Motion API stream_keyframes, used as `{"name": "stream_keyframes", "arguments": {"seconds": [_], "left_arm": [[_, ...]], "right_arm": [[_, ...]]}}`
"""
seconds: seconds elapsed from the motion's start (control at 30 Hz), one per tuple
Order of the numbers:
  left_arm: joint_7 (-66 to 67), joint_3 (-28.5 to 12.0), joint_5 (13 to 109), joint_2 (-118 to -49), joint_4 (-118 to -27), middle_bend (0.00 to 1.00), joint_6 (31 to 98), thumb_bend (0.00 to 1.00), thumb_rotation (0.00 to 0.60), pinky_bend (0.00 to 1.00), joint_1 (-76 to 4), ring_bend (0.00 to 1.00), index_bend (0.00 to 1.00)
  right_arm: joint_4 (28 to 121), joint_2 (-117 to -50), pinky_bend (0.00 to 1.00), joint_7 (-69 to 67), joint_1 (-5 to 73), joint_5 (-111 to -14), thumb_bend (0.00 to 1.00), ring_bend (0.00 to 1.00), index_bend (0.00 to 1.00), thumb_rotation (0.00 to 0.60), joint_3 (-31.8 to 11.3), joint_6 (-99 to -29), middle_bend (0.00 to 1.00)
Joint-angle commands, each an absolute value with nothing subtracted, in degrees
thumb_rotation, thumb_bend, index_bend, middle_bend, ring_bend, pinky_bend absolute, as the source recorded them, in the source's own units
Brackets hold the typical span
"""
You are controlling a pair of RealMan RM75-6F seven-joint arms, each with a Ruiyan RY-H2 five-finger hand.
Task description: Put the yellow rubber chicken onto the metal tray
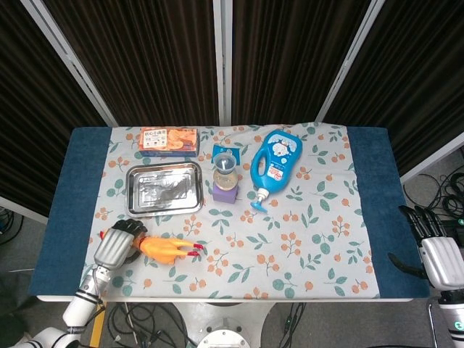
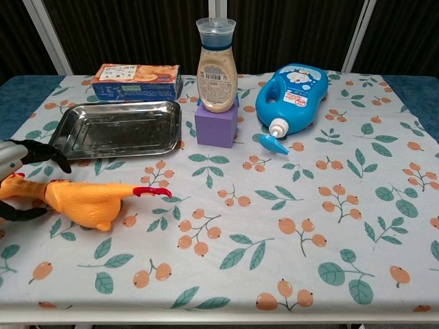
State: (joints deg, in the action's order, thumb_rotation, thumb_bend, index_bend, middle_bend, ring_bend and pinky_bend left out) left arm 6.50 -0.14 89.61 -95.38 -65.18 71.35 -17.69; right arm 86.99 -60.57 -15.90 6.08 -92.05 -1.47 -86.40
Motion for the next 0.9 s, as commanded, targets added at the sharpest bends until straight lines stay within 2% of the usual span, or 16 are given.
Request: {"name": "stream_keyframes", "arguments": {"seconds": [0.03,0.17,0.27,0.53,0.7,0.9], "left_arm": [[5.99,-0.05,89.26,-95.61,-64.63,0.38,71.43,0.26,0.600,0.29,-17.59,0.27,0.39],[3.99,0.06,89.13,-96.47,-62.98,0.41,71.73,0.32,0.600,0.34,-17.62,0.30,0.42],[0.88,-0.09,89.63,-97.67,-60.35,0.47,72.78,0.39,0.600,0.40,-17.80,0.36,0.49],[-8.34,0.62,91.30,-98.56,-54.50,0.61,74.29,0.61,0.600,0.67,-18.61,0.51,0.64],[-19.83,2.04,93.76,-94.84,-56.22,0.72,76.00,0.73,0.600,0.81,-19.41,0.64,0.72],[-26.70,2.79,95.10,-87.98,-63.79,0.75,77.02,0.77,0.600,0.84,-20.49,0.68,0.74]], "right_arm": [[86.95,-60.62,0.00,-15.93,6.11,-92.02,0.15,0.00,0.00,0.600,-1.46,-86.32,0.10],[86.87,-60.69,0.00,-16.06,6.00,-92.17,0.15,0.00,0.00,0.600,-1.42,-86.55,0.10],[86.88,-60.63,0.00,-16.14,5.91,-92.14,0.15,0.00,0.00,0.600,-1.40,-86.63,0.10],[87.18,-60.41,0.00,-16.17,5.84,-92.38,0.15,0.00,0.00,0.600,-1.40,-86.89,0.10],[87.91,-59.65,0.00,-16.71,6.19,-93.01,0.15,0.00,0.00,0.600,-1.25,-86.56,0.10],[89.91,-58.41,0.00,-17.19,7.52,-95.03,0.15,0.00,0.00,0.600,-0.89,-85.52,0.11]]}}
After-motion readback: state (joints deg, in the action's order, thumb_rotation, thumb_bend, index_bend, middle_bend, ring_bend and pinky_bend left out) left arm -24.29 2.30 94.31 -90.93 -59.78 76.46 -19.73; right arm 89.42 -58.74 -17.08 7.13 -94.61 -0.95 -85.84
